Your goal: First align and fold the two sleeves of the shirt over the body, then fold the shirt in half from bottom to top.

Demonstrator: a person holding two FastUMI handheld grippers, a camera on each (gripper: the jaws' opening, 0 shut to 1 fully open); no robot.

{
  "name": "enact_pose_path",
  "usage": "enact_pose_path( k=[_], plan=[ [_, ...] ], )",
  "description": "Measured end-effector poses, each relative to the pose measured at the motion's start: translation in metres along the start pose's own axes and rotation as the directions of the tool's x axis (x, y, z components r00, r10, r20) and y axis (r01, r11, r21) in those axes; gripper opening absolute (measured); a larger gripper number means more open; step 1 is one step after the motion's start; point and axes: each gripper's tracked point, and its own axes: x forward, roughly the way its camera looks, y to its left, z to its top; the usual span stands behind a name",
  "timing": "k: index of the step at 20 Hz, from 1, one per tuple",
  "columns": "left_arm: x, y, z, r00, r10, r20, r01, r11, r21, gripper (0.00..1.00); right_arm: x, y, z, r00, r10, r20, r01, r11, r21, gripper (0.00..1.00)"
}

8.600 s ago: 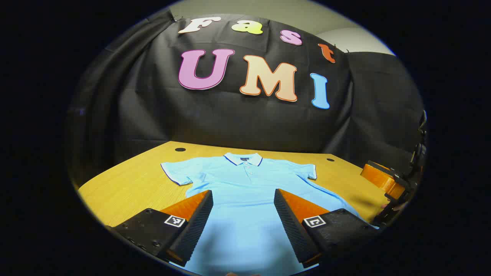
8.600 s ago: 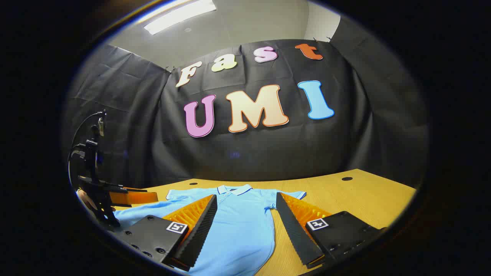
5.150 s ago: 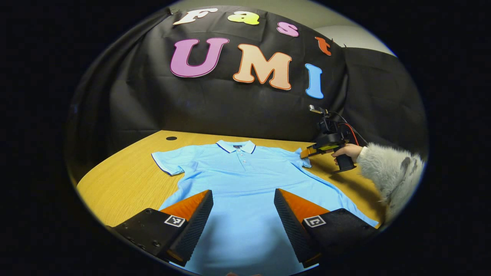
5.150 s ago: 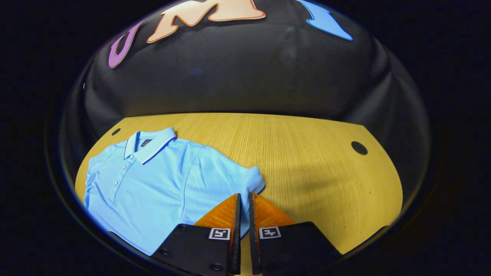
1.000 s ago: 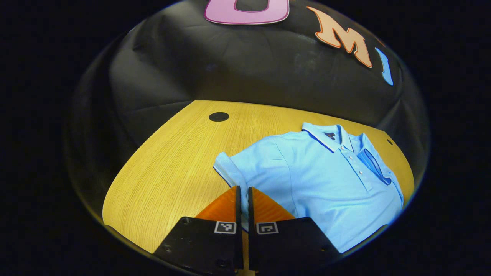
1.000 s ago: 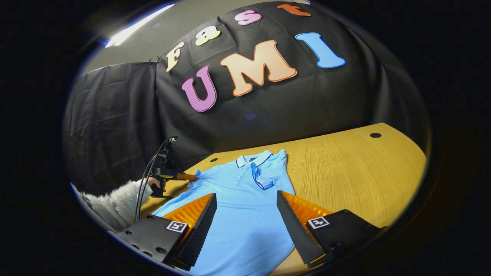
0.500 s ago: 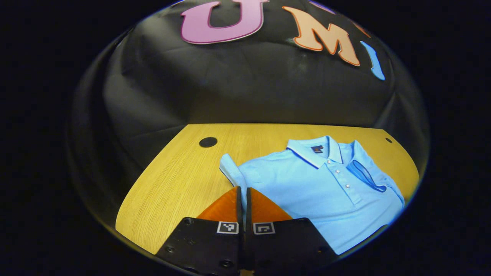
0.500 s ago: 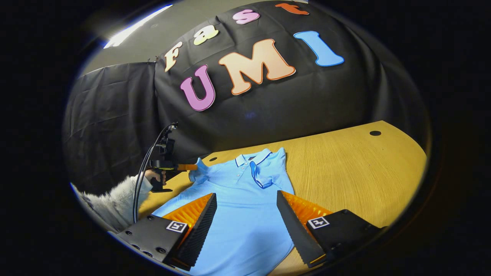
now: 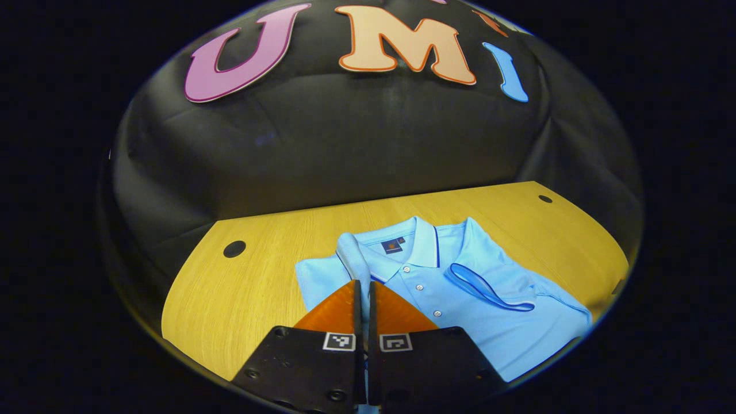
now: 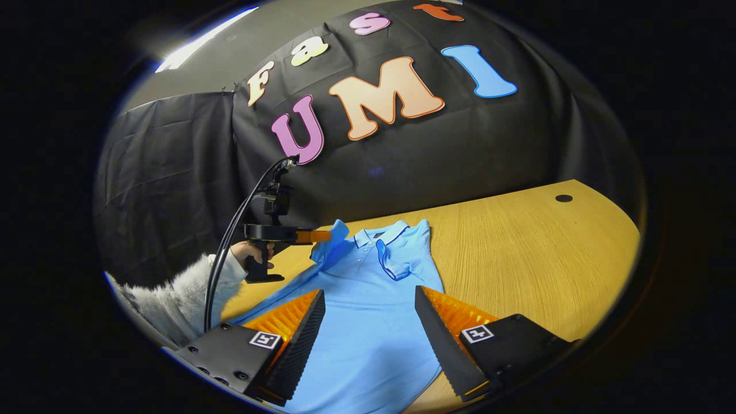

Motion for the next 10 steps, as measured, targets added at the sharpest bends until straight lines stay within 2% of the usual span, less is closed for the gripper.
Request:
enact_pose_path(
  k=[1, 2, 3, 4, 5, 7, 8, 10],
  plan=[
    [0.000, -0.008, 0.003, 1.000, -0.026, 0.006, 0.026, 1.000, -0.006, 0.07, -0.001, 0.000, 0.001, 1.000, -0.001, -0.002, 0.001, 1.000, -0.001, 0.98],
    [-0.002, -0.014, 0.004, 0.999, -0.047, 0.011, 0.047, 0.999, -0.022, 0.08, -0.001, 0.001, 0.000, 1.000, -0.001, -0.002, 0.001, 1.000, -0.003, 0.98],
    [-0.006, -0.019, 0.004, 0.998, -0.064, 0.008, 0.065, 0.997, -0.035, 0.17, -0.001, 0.001, 0.000, 1.000, -0.002, 0.000, 0.002, 1.000, -0.005, 0.98],
    [-0.010, -0.020, 0.003, 0.997, -0.071, 0.005, 0.071, 0.996, -0.045, 0.30, -0.001, 0.000, 0.000, 1.000, -0.003, -0.001, 0.003, 1.000, -0.007, 0.98],
    [-0.016, -0.019, 0.003, 0.997, -0.070, 0.008, 0.071, 0.996, -0.049, 0.52, -0.001, 0.001, -0.001, 1.000, -0.004, -0.003, 0.004, 1.000, -0.008, 0.98],
    [-0.032, -0.015, -0.002, 0.998, -0.059, 0.018, 0.060, 0.997, -0.044, 0.87, -0.001, 0.003, -0.003, 1.000, -0.001, -0.008, 0.001, 1.000, -0.008, 0.98],
    [-0.049, -0.015, -0.003, 0.998, -0.060, 0.026, 0.061, 0.997, -0.040, 0.97, -0.001, 0.005, -0.002, 1.000, 0.002, -0.009, -0.002, 1.000, -0.009, 0.98],
    [-0.074, -0.012, -0.014, 0.998, -0.054, 0.029, 0.055, 0.998, -0.027, 0.97, -0.003, 0.009, -0.004, 1.000, 0.007, -0.011, -0.007, 1.000, -0.012, 0.98]
  ],
)
